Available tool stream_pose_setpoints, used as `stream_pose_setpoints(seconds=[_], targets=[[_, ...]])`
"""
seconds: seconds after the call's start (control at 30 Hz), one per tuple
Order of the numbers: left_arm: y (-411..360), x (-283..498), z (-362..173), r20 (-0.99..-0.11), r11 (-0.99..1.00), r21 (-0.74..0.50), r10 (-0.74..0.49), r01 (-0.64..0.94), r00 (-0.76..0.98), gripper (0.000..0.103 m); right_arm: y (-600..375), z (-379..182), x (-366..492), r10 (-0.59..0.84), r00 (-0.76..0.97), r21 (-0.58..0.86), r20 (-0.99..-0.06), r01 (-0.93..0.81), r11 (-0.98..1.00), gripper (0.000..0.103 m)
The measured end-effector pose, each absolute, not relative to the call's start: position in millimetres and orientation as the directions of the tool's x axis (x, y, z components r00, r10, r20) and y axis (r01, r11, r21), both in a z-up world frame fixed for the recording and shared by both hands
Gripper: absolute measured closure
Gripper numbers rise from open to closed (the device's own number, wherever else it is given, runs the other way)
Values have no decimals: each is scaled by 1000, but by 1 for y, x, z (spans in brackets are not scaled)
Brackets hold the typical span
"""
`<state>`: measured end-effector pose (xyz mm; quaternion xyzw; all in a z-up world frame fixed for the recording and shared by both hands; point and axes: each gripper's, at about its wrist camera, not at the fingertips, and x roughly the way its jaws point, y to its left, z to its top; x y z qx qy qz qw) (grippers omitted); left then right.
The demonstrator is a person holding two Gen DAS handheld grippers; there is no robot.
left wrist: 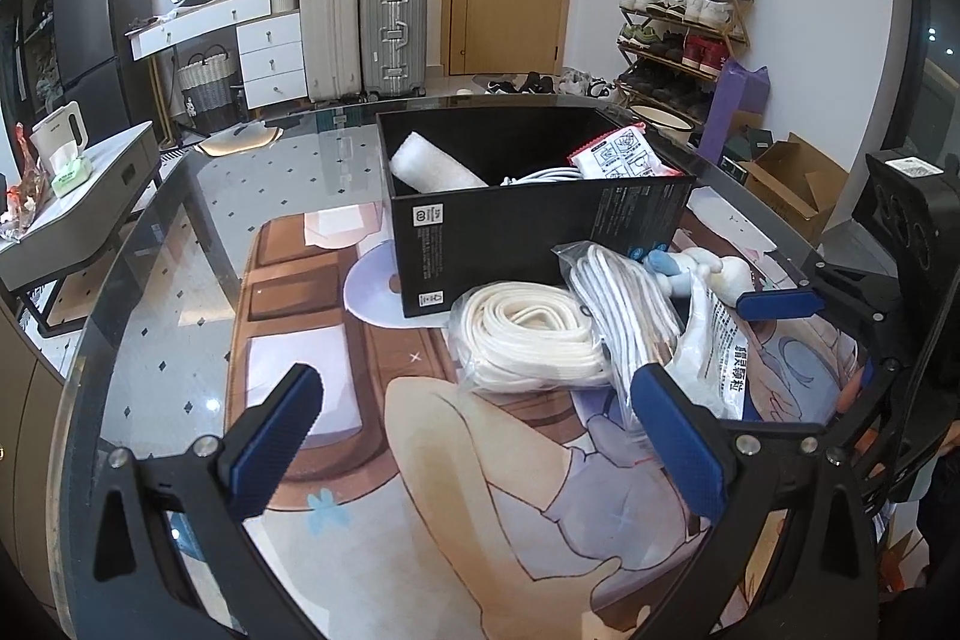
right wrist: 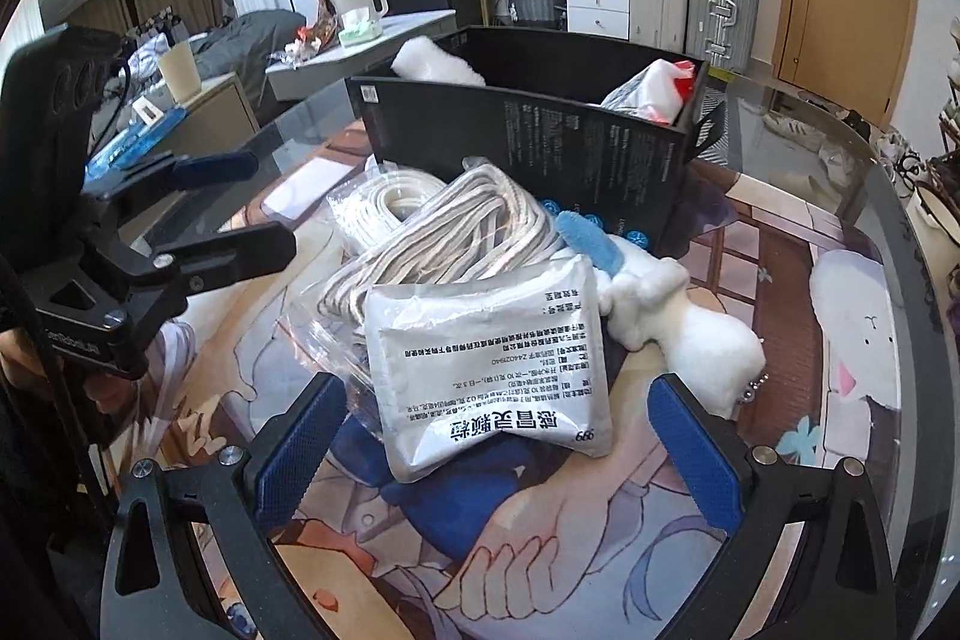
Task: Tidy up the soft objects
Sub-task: 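Close the right gripper on the large white printed packet while the left gripper approaches the clear cord bag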
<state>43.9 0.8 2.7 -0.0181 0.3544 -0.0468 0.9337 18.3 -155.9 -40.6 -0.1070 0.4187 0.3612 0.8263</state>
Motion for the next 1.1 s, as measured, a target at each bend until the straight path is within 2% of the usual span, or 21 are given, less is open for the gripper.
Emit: stream_pose_setpoints(seconds=[0.23,0.57,0.63,0.7,1.1], targets=[[5,44,1,-658,995,-77,-100,65,746,0,-144,-46,20,491,363,112,-792,-704,702,1],[7,45,1,-658,995,-78,-99,64,746,0,-143,-44,21,513,361,123,-779,-713,690,1],[7,45,1,-658,995,-78,-99,64,746,0,-143,-43,20,516,363,122,-776,-715,688,6],[7,45,1,-657,995,-79,-100,63,747,0,-143,-43,19,514,360,120,-779,-719,684,16],[8,45,2,-656,995,-78,-100,64,748,0,-157,-39,11,539,379,134,-752,-713,688,35]])
